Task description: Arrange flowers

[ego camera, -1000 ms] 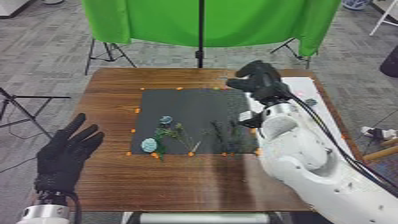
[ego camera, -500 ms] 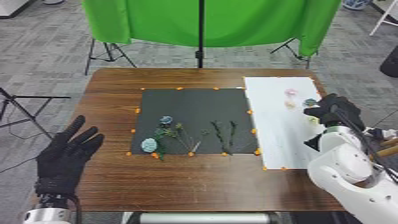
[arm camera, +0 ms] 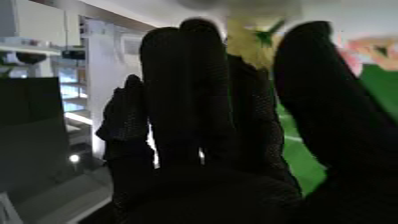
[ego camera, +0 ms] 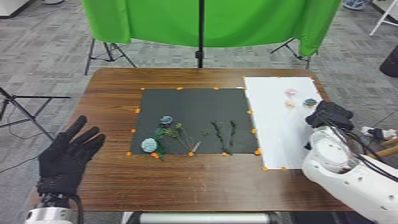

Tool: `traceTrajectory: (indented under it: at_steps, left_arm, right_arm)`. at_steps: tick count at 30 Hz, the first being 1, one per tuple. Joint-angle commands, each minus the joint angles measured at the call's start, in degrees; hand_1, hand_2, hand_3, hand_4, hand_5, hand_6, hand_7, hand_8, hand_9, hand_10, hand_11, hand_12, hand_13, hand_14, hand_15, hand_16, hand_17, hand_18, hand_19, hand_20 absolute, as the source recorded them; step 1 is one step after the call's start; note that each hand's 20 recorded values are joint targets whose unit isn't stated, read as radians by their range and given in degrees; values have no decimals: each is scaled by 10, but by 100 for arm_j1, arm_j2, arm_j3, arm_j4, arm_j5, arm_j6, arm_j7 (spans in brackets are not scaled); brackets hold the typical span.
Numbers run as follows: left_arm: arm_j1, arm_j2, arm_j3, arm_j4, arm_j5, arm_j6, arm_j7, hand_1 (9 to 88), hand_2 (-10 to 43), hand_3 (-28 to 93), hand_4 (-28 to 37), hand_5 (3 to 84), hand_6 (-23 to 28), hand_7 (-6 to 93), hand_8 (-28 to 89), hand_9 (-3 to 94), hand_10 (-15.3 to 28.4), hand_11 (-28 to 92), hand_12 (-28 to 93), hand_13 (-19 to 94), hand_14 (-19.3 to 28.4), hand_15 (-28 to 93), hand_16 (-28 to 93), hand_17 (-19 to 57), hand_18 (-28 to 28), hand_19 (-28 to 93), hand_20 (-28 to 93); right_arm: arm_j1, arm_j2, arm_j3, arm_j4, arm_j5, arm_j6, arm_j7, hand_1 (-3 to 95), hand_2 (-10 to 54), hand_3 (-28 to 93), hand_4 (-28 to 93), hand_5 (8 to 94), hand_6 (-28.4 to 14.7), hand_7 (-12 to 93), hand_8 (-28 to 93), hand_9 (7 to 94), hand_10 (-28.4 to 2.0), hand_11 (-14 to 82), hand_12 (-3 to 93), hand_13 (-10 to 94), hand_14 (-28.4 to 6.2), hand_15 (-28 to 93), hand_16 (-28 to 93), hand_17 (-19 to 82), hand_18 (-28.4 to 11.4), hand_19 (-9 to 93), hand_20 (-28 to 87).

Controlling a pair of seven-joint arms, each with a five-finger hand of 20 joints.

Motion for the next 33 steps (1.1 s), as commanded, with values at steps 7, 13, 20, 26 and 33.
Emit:
traceTrajectory:
  at_steps: [7,13,20,26,33]
  left_arm:
    - [32,-77,-42,14,5,46,-82,196,54,787,-283,355,75,118,-98,347,202,234,111,238,284,508,-84,-95,263,538,155]
    - [48,-112,-77,7,38,19,-110,197,53,788,-283,356,76,120,-99,345,202,235,111,237,284,510,-85,-95,263,538,154]
    - [10,-124,-61,1,102,-20,-133,200,54,784,-283,358,76,114,-98,348,202,231,110,240,284,505,-86,-93,262,536,153]
    - [19,-95,-79,5,78,-3,-144,201,54,784,-283,358,76,114,-98,348,203,230,110,240,284,505,-85,-93,263,537,154]
    - [-97,-68,-72,42,93,-38,-266,201,53,786,-283,357,76,117,-98,347,203,231,112,238,284,508,-84,-95,263,539,154]
  right_arm:
    - [-429,-75,442,-546,-954,732,-130,577,-95,647,-283,858,24,162,9,928,-69,222,287,776,-44,702,199,339,-205,926,412]
    - [-54,-350,81,-1301,-1209,1050,-695,574,-95,665,-283,868,17,155,14,934,-74,235,285,780,-48,704,205,342,-209,931,415]
    - [805,-1262,-906,-1477,-1048,1019,-1411,568,-95,675,-283,872,15,151,18,935,-78,241,286,777,-51,709,209,342,-210,932,420]
    - [1317,-2052,-1804,-1132,-1085,1023,-1814,560,-95,685,-283,873,16,150,21,934,-77,252,288,773,-54,712,213,337,-210,932,424]
    - [1525,-2761,-2228,-540,-958,874,-1956,550,-95,693,-283,872,22,149,18,929,-76,272,283,768,-56,716,214,328,-210,929,422]
